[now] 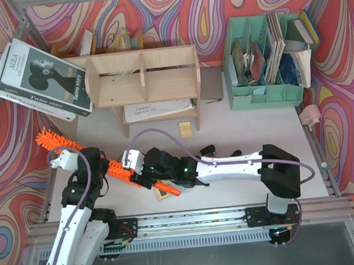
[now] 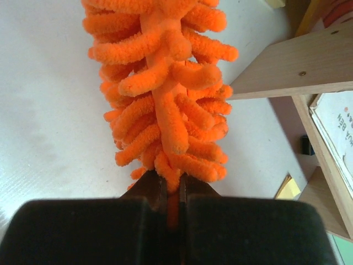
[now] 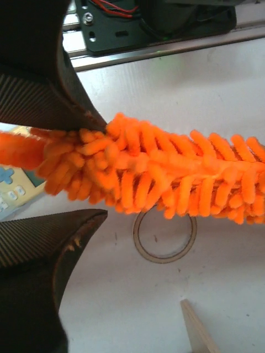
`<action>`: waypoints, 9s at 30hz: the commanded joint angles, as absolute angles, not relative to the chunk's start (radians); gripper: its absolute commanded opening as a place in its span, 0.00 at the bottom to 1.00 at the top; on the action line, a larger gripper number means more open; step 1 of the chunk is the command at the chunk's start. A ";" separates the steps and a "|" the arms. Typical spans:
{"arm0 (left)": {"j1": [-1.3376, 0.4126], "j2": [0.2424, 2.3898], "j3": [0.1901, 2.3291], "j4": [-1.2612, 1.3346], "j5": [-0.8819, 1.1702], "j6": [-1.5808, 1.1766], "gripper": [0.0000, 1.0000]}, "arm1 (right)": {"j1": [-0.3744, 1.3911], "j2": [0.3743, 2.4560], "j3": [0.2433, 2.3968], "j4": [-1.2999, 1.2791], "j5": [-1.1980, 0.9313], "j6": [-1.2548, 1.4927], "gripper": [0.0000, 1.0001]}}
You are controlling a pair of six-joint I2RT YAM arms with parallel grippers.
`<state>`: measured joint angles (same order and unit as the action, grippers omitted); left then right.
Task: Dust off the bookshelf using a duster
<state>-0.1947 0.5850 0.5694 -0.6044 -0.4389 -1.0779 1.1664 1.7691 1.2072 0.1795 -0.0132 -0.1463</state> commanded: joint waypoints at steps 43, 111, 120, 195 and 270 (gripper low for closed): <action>-0.189 0.453 0.663 -0.766 -0.454 -1.137 0.00 | 1.295 1.811 1.195 0.045 0.208 0.131 0.66; -0.189 0.033 0.437 -0.760 -0.721 -0.917 0.98 | 1.270 1.641 1.319 0.094 0.548 -0.364 0.00; -0.189 0.006 0.308 -0.573 -0.499 -0.723 0.98 | 1.239 1.725 1.451 0.103 0.621 -0.526 0.00; -0.189 0.033 0.252 -0.441 -0.386 -0.607 0.98 | 1.167 1.539 1.463 -0.094 0.581 -0.585 0.00; -0.189 0.055 0.249 -0.426 -0.377 -0.604 0.99 | 1.215 1.466 1.375 -0.215 0.573 -0.463 0.00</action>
